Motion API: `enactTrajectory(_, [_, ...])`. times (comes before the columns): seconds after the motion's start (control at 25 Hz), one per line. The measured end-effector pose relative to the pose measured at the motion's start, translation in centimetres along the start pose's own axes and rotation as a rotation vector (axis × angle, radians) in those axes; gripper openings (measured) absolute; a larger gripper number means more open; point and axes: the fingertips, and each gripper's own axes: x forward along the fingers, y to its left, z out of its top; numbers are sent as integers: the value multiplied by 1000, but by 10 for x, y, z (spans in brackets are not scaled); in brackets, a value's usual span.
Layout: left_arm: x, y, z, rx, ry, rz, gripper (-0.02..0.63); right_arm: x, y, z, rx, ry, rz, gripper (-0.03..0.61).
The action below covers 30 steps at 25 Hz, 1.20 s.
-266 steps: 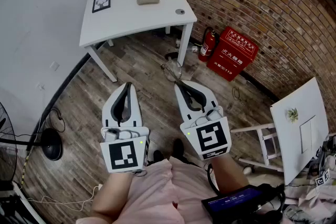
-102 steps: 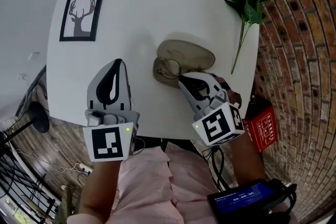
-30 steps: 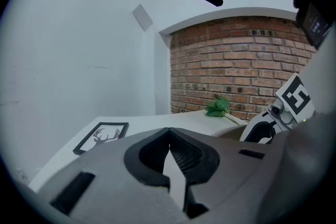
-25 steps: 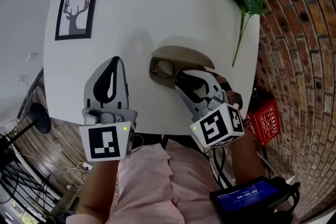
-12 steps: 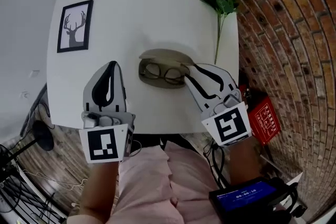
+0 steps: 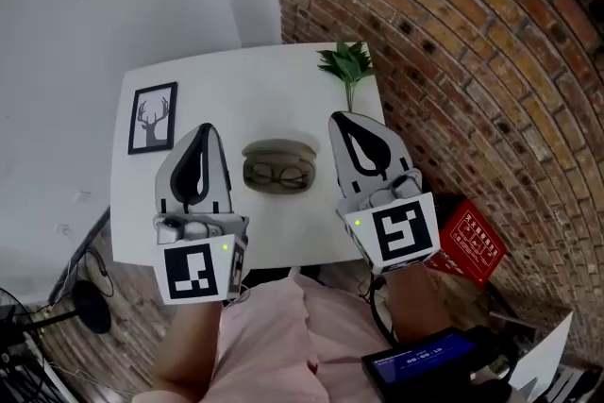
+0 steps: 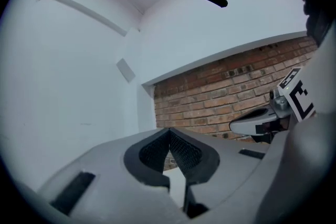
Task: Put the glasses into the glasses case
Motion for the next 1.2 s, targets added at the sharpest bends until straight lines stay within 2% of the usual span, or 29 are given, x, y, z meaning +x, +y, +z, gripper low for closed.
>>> enactTrajectory(0.2, [-6,-8,19,19,-28,5,9,-15,2,16,22,-17,-23,6])
enactTrajectory(0.44, [-6,-15,23,19,-32,4,9,-25,4,25,26,-60,-17,5])
enactTrajectory(1.2, [-4,-28,19,32,-20,-23,9,-29,7,25,39,-73,-2,3])
